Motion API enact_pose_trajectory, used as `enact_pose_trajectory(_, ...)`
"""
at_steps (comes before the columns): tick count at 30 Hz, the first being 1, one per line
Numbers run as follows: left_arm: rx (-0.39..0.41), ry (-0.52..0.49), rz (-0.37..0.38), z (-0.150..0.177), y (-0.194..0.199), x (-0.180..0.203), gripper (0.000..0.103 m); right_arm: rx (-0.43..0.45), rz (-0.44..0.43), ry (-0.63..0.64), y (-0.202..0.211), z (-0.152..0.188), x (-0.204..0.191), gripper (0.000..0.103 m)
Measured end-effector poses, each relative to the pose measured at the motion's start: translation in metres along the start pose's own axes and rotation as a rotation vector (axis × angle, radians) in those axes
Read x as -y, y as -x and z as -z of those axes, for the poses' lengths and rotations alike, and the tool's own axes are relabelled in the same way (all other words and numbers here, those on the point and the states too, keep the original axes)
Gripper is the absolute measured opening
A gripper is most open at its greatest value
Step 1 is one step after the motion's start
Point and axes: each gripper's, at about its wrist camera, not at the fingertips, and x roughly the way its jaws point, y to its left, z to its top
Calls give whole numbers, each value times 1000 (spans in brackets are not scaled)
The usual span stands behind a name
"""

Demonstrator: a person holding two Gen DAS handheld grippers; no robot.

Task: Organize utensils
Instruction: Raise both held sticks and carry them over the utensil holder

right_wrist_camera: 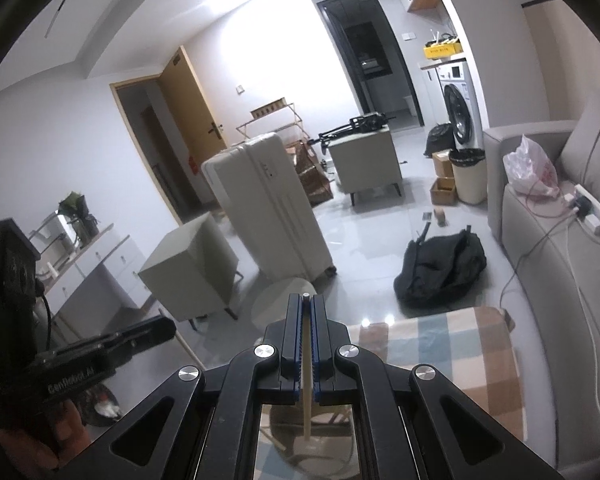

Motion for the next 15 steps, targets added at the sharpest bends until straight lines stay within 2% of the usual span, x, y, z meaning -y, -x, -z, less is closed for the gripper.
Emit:
enact_pose_trajectory(6,-5,5,-3,-8,-22,-6,0,-4,9,-12,-24,0,8,3)
enact_pose_trajectory(9,-2,9,34,-10,-27,-8,0,-1,12,-15,-33,-3,11,3)
enact_pose_trajectory(15,16,-29,35,-10,-33,-5,0,0,10,-4,-43,-4,10,3)
